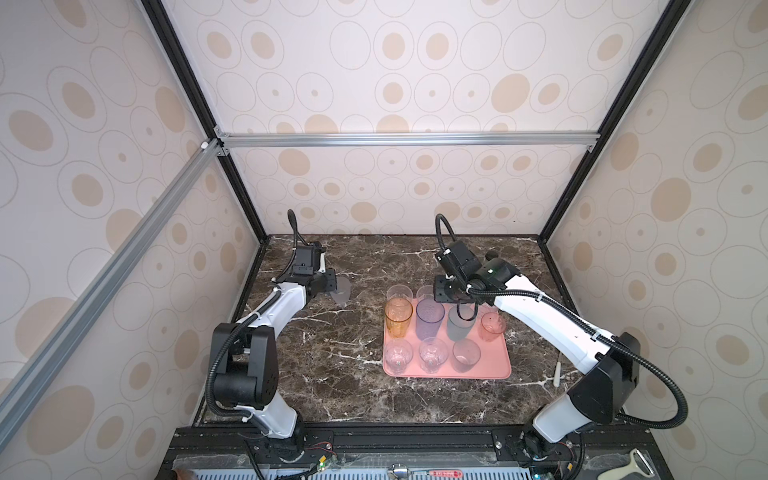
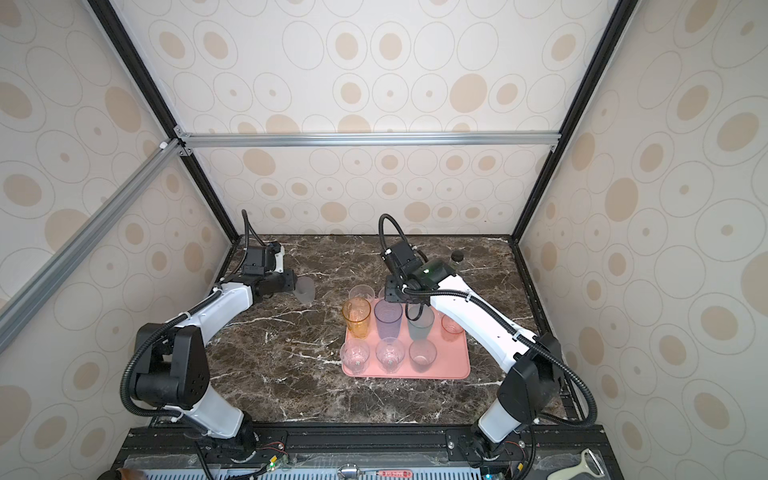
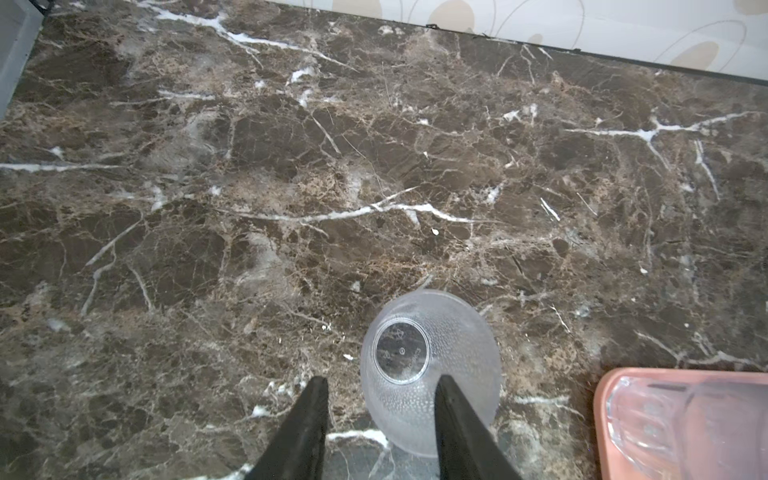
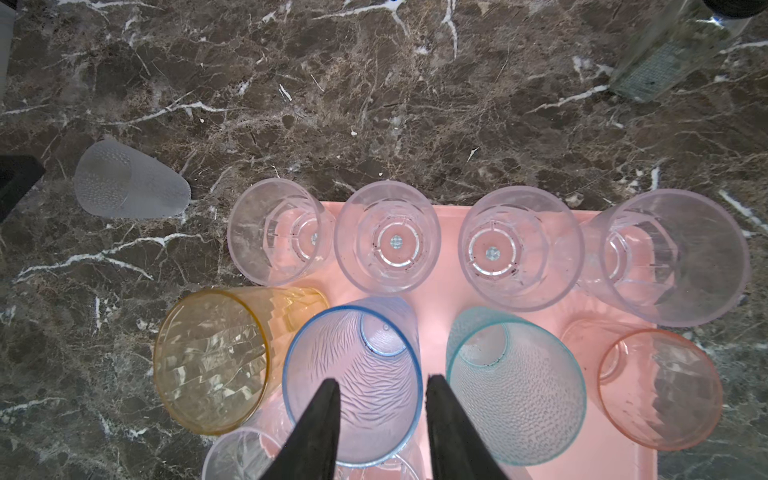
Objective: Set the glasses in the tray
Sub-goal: 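Grasp the frosted glass lying on the table with the left gripper and lift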
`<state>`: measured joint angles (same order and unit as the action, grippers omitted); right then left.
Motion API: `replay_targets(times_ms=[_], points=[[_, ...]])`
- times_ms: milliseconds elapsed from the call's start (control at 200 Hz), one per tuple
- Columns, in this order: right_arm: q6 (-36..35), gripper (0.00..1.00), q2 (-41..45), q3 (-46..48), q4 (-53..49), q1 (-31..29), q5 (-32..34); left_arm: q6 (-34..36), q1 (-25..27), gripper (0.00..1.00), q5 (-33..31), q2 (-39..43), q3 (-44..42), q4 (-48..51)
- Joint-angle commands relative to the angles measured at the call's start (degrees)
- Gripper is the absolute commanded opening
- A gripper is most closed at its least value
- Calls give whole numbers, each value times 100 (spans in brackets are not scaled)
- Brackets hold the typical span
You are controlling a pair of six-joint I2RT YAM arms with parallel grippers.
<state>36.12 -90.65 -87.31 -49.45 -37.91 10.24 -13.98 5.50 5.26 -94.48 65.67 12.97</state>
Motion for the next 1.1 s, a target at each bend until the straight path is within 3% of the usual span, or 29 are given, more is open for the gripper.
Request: replay_targets(times_ms=[0, 440, 705, 1095], points=[[16, 37, -2, -6, 50, -23, -37, 294, -46, 40, -91, -295, 393, 283], [73, 37, -40, 82, 120, -25, -102, 476, -48, 33, -89, -1131, 947, 518], [73, 37, -40, 119, 133, -17, -65, 501, -44, 18, -113, -1343, 1016, 488], [37, 37, -214, -264, 82, -71, -102, 443, -3, 2, -84, -593, 1032, 766]])
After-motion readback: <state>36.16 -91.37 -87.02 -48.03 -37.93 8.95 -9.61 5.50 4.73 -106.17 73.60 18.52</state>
